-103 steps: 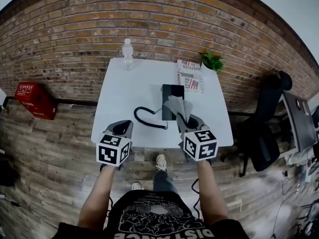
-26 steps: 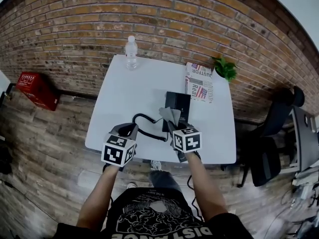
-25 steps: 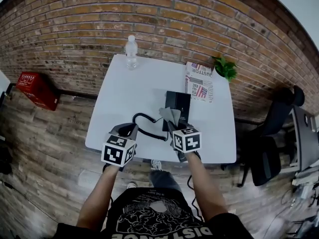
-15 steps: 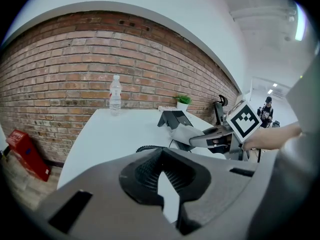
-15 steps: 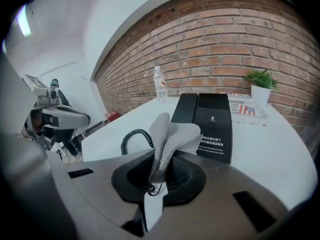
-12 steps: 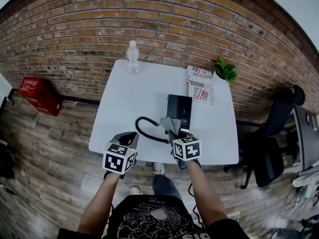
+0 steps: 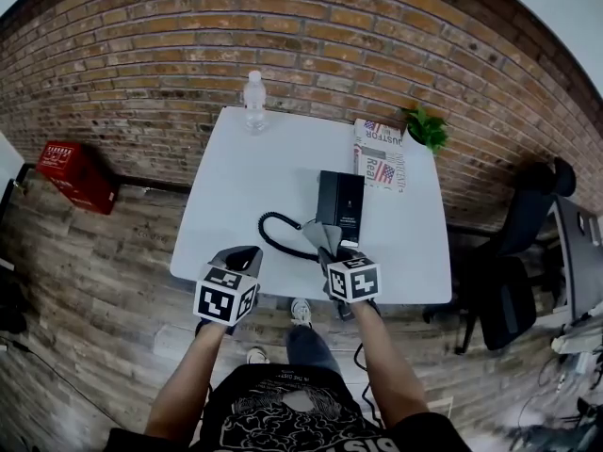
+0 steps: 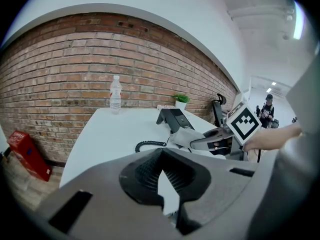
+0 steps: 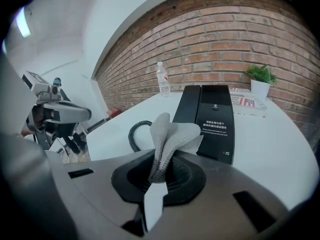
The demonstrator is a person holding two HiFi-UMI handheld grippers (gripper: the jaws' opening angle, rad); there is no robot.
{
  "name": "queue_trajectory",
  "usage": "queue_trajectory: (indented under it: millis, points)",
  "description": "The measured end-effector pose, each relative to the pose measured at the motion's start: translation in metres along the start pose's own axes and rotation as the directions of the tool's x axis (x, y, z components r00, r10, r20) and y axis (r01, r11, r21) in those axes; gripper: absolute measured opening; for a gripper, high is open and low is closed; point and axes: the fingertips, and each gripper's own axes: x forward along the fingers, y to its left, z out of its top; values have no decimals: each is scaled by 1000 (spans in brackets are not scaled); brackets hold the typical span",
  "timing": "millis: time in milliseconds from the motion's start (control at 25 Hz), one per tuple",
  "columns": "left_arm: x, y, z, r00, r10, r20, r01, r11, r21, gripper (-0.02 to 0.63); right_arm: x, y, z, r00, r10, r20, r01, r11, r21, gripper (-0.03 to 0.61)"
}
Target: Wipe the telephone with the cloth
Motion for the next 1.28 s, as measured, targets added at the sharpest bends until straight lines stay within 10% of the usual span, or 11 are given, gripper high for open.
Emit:
queue_trajectory:
  millis: [1280]
  points:
    - [32, 12, 29, 1000, 3, 17, -2, 999, -42, 6, -18, -20, 156, 988, 23, 151, 14, 970, -241, 11]
